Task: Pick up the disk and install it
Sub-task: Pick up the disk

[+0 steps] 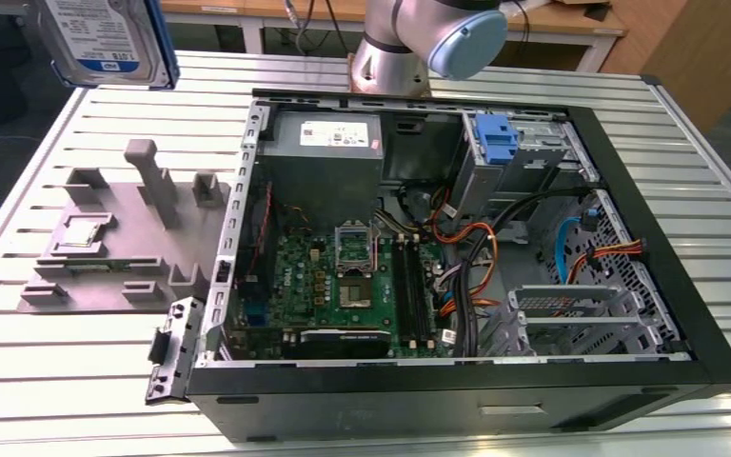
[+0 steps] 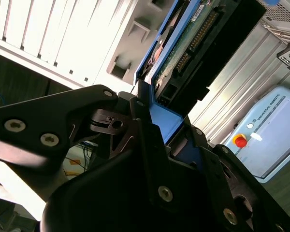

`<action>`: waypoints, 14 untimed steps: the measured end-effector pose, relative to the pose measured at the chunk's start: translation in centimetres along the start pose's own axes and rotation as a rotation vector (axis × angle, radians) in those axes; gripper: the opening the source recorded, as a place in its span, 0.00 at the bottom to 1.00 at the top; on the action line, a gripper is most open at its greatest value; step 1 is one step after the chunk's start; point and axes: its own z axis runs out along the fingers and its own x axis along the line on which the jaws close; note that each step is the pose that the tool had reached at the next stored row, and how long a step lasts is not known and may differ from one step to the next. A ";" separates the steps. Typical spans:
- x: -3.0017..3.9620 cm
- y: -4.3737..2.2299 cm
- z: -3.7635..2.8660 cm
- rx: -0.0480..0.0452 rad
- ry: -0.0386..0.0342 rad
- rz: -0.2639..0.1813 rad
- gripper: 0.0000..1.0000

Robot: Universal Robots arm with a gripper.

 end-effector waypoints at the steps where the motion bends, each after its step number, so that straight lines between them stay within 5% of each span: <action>1: 0.00 -0.04 0.00 0.0000 0.0000 0.000 0.37; 14: 0.00 -0.67 0.00 0.0000 0.0000 0.000 0.37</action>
